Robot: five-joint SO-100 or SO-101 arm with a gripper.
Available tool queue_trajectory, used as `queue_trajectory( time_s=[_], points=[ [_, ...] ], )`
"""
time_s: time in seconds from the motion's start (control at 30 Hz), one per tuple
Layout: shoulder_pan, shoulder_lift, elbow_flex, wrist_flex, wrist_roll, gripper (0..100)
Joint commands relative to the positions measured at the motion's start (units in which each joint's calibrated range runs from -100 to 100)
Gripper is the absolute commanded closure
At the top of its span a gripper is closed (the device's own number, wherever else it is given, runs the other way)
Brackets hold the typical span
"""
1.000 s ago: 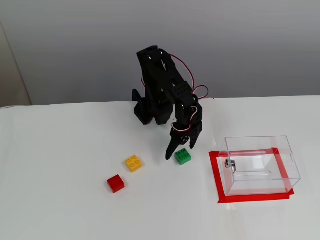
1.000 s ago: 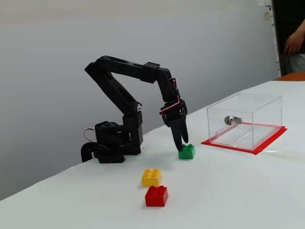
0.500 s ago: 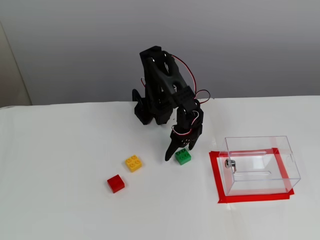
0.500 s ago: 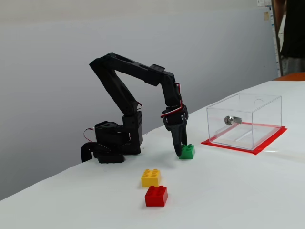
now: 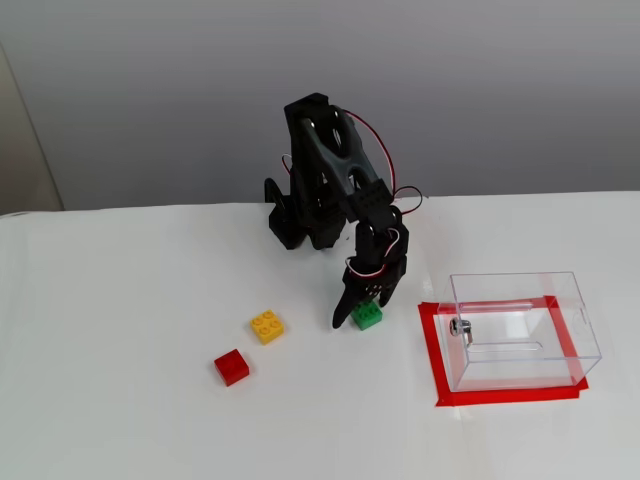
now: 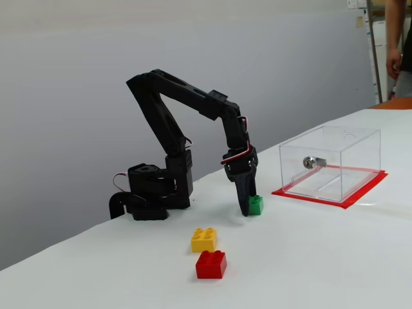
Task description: Pick the green lego brick and place it into the transparent box
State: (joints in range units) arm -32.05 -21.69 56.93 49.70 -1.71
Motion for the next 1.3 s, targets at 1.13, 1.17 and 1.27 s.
queue_trajectory(
  time_s=[1.13,1.17,1.27],
  points=[
    [1.2,-12.5,-5.4,3.5,0.5,90],
    [1.2,-13.5,-5.8,3.8,0.5,90],
    [1.2,-16.6,-6.0,4.1,0.5,90]
  ],
)
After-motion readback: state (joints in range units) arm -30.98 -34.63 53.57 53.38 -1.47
